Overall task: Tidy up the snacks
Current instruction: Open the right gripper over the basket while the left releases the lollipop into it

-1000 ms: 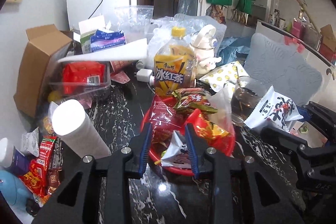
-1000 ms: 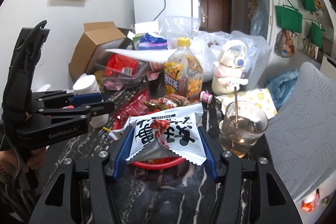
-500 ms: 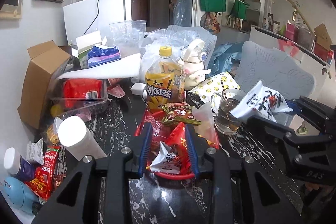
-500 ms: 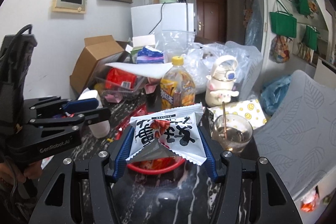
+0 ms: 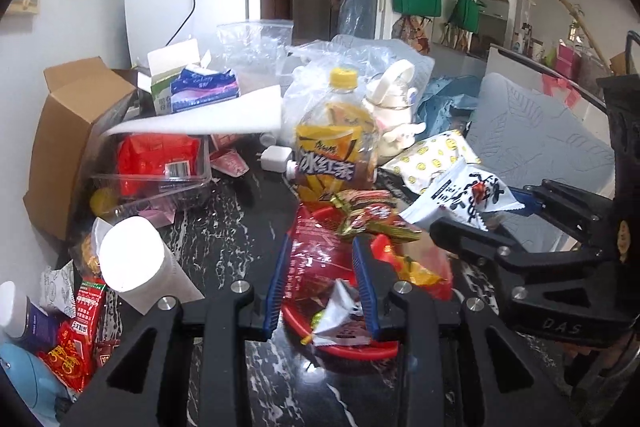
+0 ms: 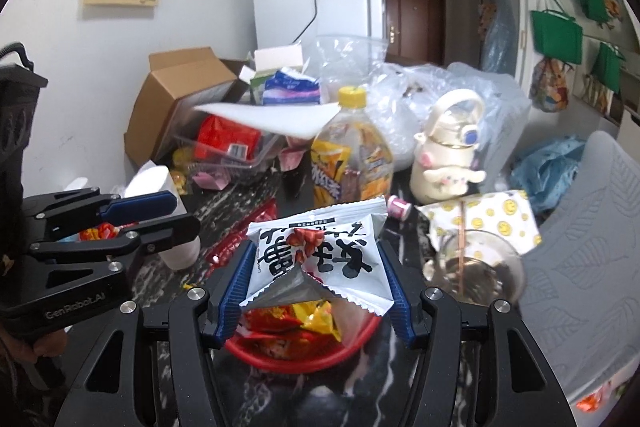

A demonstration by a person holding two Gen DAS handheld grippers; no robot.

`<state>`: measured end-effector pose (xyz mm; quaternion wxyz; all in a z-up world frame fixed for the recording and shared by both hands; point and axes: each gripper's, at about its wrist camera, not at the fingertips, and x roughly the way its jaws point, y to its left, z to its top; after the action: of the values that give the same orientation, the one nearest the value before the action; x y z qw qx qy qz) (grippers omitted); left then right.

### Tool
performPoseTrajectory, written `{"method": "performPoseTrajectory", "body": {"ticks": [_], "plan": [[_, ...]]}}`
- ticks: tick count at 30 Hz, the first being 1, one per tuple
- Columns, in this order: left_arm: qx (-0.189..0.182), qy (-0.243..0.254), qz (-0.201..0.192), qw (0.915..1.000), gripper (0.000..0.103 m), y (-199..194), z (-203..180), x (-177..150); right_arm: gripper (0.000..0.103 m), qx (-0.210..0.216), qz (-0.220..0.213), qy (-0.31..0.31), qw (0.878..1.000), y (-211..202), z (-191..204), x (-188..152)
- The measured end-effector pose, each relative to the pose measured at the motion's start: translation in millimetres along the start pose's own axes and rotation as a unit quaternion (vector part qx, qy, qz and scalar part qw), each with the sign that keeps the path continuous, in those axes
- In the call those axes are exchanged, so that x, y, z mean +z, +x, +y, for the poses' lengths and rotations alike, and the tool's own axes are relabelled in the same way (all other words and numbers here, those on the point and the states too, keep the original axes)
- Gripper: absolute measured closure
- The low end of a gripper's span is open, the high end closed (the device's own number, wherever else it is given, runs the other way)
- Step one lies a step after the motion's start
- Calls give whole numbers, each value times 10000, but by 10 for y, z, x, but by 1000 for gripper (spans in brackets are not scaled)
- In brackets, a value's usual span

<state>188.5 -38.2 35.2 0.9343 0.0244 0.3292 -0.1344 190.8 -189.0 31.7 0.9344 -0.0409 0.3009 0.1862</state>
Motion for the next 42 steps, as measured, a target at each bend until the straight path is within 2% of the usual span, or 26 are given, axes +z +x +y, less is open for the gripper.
{"method": "performPoseTrajectory", "body": {"ticks": [6, 11, 14, 18, 24, 37, 42], "plan": [[27, -142, 164, 9998, 72, 170, 122, -37, 43, 93, 146, -102, 9998, 347, 55, 38], [7, -217, 226, 9995, 72, 228, 170, -80, 44, 70, 590, -35, 9982, 707, 56, -50], [10, -255, 283, 9993, 72, 260, 190, -97, 44, 138, 672, 15, 9976, 789, 22, -107], [-56, -285, 347, 9990, 72, 292, 177, -115, 40, 241, 665, 73, 9975, 777, -15, -113], [-75, -198, 355, 9991, 72, 288, 133, -114, 29, 292, 693, -18, 9972, 746, 28, -106], [87, -235, 328, 9991, 72, 239, 163, -79, 29, 136, 499, -59, 9986, 582, 26, -36], [176, -204, 169, 9995, 72, 100, 131, -20, 29, 61, 353, -21, 9994, 431, 11, 23]]}}
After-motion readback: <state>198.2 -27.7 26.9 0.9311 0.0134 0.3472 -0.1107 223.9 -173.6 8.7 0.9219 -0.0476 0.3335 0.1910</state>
